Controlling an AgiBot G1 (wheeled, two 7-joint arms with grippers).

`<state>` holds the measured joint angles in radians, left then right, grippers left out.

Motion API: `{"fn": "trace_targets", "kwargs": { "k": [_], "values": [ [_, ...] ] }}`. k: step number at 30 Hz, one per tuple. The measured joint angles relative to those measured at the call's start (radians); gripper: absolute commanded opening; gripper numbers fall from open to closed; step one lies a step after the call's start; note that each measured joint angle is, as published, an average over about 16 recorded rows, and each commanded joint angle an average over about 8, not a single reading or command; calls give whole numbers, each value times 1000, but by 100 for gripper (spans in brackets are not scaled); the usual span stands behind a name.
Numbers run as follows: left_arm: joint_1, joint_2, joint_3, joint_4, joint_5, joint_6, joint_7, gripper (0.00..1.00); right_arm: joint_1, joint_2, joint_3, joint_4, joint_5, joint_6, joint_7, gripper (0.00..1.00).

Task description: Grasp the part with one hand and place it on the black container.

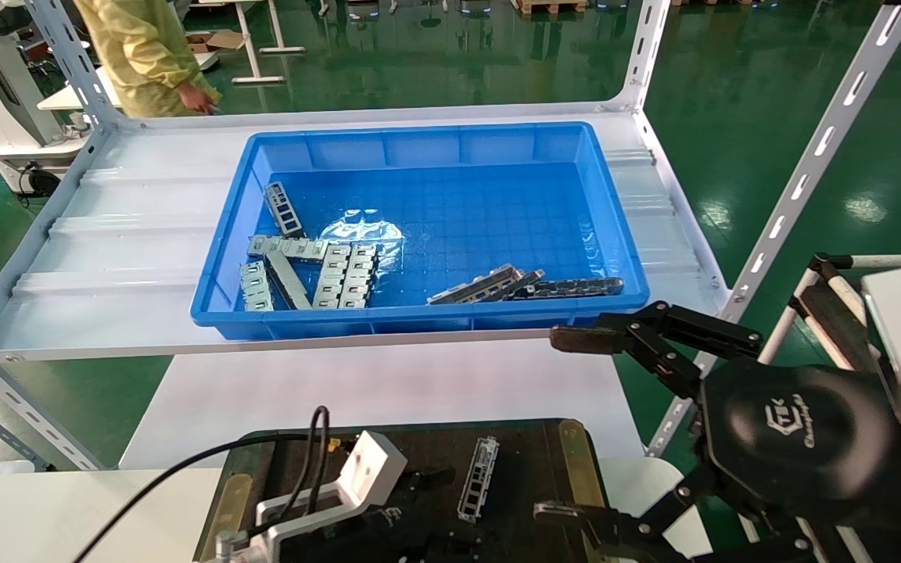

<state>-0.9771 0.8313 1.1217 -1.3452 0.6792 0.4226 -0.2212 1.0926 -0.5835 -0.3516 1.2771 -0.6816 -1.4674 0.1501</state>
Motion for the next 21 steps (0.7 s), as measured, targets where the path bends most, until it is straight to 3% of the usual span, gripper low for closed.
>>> {"fn": "trace_targets", "kwargs": {
  "k": [12, 21],
  "values": [
    [27, -103, -128, 3, -75, 309, 193, 100, 0, 0, 0, 0, 0, 0, 0, 100],
    [22, -143, -155, 0, -99, 409, 238, 100, 0, 0, 0, 0, 0, 0, 0, 100]
  ]
}}
